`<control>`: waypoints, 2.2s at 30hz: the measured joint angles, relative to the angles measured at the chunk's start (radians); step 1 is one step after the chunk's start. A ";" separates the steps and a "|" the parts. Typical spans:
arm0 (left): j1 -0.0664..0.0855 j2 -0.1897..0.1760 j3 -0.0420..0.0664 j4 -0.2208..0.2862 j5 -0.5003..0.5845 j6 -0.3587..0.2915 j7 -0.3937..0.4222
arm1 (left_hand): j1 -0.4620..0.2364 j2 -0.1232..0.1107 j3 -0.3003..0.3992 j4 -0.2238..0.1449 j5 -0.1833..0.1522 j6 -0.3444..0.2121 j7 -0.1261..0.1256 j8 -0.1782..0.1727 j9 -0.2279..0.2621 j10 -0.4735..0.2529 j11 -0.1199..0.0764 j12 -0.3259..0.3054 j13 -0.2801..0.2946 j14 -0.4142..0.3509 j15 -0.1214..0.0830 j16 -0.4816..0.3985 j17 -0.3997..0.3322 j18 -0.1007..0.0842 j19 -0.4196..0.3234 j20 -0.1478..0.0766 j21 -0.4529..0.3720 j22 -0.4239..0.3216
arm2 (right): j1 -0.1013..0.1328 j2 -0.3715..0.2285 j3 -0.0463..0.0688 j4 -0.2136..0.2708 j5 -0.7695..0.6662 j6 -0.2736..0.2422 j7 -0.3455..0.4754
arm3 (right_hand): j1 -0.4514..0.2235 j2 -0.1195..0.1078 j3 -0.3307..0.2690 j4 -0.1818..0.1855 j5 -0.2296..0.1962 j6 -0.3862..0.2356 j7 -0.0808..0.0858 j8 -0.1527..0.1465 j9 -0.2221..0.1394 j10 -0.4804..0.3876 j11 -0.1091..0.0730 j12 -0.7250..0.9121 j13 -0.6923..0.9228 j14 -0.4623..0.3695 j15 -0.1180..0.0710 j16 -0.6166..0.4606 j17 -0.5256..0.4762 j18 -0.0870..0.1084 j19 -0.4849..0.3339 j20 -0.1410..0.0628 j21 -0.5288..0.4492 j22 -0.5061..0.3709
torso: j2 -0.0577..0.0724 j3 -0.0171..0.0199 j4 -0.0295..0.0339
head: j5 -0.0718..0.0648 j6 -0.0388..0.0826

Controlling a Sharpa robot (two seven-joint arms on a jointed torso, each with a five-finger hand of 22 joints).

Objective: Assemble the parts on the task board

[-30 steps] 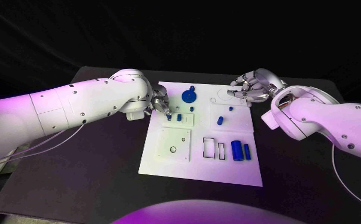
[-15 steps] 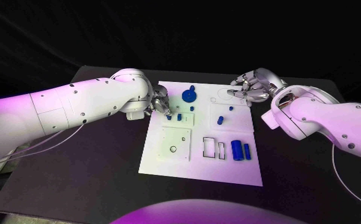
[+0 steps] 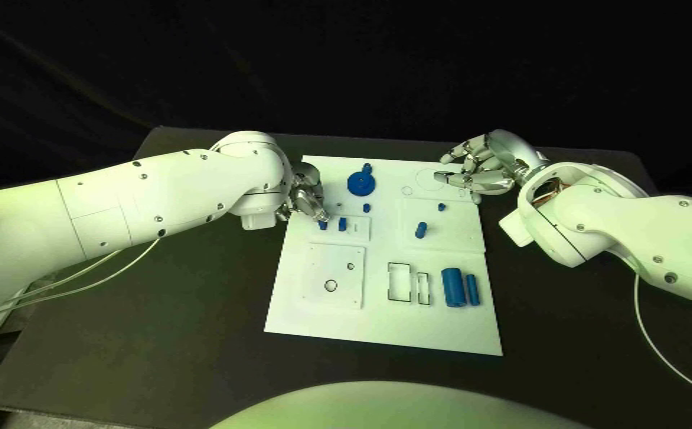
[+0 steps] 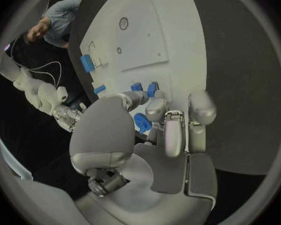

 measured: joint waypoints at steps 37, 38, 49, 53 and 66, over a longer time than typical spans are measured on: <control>-0.001 0.002 -0.002 -0.012 0.009 0.014 -0.009 | -0.147 -0.035 0.040 -0.036 -0.067 0.061 -0.050 -0.012 0.002 0.007 -0.007 0.000 0.003 -0.004 -0.011 0.000 0.000 0.000 0.007 -0.007 -0.008 0.006 | 0.000 -0.004 0.000 0.002 0.001 0.000 0.000 | 0.000 0.000 0.006 0.000 0.004 0.000 0.000 0.000 0.000 0.000 0.000 0.000 -0.006 0.000 0.000 0.000 -0.001 0.000 0.000 0.000 -0.005 -0.002 | 0.000 -0.0001 0.0005 | 0.001 -0.004; -0.001 0.003 -0.002 -0.012 0.010 0.014 -0.010 | -0.150 -0.036 0.034 -0.031 -0.073 0.061 -0.050 -0.012 0.001 0.007 -0.007 0.000 0.003 -0.004 -0.011 0.000 0.000 0.000 0.007 -0.007 -0.008 0.006 | 0.000 -0.004 0.000 0.003 0.001 0.000 0.000 | 0.000 0.000 0.006 0.000 0.004 0.000 0.000 0.000 0.000 0.000 0.000 0.000 -0.006 0.000 0.000 0.000 -0.001 0.000 0.000 0.000 -0.005 -0.002 | 0.000 -0.0001 0.0004 | 0.002 -0.005; -0.002 0.009 -0.003 -0.018 0.019 0.014 -0.014 | -0.160 -0.037 0.009 -0.005 -0.107 0.062 -0.044 -0.017 0.000 0.007 -0.007 0.000 0.005 0.000 -0.014 0.000 0.000 0.000 0.007 -0.007 -0.008 0.007 | 0.000 -0.006 0.000 0.004 0.001 0.000 0.001 | 0.000 0.000 0.006 0.000 0.004 0.000 0.000 0.000 0.000 0.000 0.000 0.000 -0.006 0.000 0.000 0.000 -0.001 0.000 0.000 0.000 -0.005 -0.004 | 0.000 0.0005 -0.0001 | 0.000 -0.005; -0.002 0.010 -0.003 -0.021 0.022 0.014 -0.015 | -0.164 -0.041 0.001 0.003 -0.110 0.062 -0.044 -0.017 0.000 0.007 -0.007 0.000 0.005 0.000 -0.014 0.000 0.000 0.000 0.007 -0.007 -0.012 0.007 | 0.000 -0.007 0.000 0.004 0.001 0.000 0.001 | -0.004 0.004 0.006 0.000 0.004 0.000 0.000 0.000 0.000 0.000 0.000 0.000 -0.006 0.000 0.000 0.000 -0.001 0.000 0.000 0.000 -0.005 -0.004 | 0.000 0.0006 -0.0001 | 0.000 -0.006; -0.002 0.008 -0.004 -0.037 0.030 0.022 -0.023 | -0.168 -0.037 -0.005 0.009 -0.117 0.062 -0.044 -0.021 0.000 0.007 -0.007 0.000 0.005 0.000 -0.014 0.000 0.000 0.000 0.007 -0.007 -0.012 0.007 | 0.000 -0.012 0.000 0.007 0.001 -0.001 0.001 | -0.010 0.000 0.006 0.000 0.004 0.000 0.000 0.000 0.000 0.000 0.000 0.000 -0.008 0.000 0.000 0.000 -0.001 0.000 0.000 0.000 -0.010 -0.004 | 0.000 0.0007 -0.0003 | 0.000 -0.006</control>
